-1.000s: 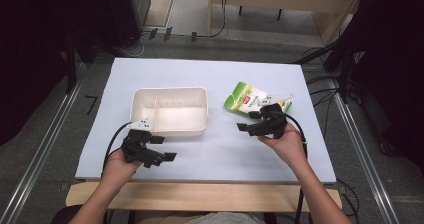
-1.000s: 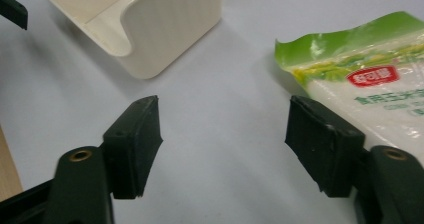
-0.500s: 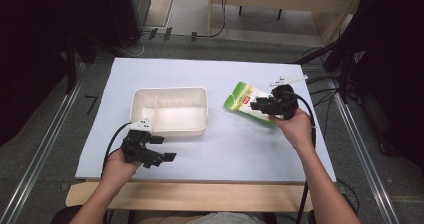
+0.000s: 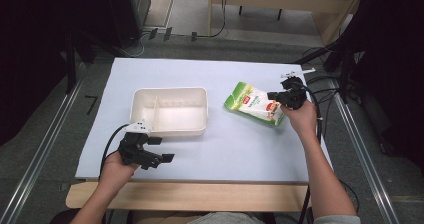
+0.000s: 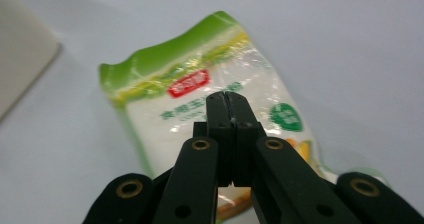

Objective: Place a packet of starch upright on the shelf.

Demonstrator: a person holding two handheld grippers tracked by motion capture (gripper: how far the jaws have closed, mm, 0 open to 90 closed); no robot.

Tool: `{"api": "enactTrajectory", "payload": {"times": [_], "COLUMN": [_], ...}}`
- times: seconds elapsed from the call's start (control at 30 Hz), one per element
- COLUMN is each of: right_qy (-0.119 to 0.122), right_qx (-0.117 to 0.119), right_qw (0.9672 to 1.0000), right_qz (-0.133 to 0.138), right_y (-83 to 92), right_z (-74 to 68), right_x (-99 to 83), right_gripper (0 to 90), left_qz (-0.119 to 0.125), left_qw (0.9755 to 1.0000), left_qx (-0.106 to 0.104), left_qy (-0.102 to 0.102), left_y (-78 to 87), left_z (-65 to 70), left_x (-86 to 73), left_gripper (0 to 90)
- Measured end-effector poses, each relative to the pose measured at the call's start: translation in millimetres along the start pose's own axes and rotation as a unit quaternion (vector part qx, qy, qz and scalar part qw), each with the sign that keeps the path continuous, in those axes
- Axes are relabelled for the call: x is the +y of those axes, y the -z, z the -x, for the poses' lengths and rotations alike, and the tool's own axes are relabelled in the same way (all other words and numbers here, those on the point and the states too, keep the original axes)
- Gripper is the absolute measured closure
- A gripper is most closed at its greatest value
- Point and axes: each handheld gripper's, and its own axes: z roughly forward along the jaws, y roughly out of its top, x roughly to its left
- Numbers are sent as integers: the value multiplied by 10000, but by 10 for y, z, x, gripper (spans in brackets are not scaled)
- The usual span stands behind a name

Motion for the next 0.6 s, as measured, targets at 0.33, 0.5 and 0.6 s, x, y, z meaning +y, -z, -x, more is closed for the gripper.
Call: {"api": "enactTrajectory", "payload": {"times": [0.33,0.5,0.6], "right_qy": [-452,-602,-387], "right_qx": [-247,-356,-573], "right_qw": [9986,9967,9960], "right_qz": [-117,-402,-562], "right_y": [-157,-329,-421], "right_z": [427,571,555], "right_x": [-60,-140,-180], "right_gripper": [900,900,900], "left_qz": [26,46,94], "left_qw": [9999,9998,9997], "left_qx": [127,173,192], "left_qy": [70,94,119], "left_y": [74,110,123], "left_z": [9,25,16], "left_x": [-81,-120,-133], "left_gripper": [163,163,163]}}
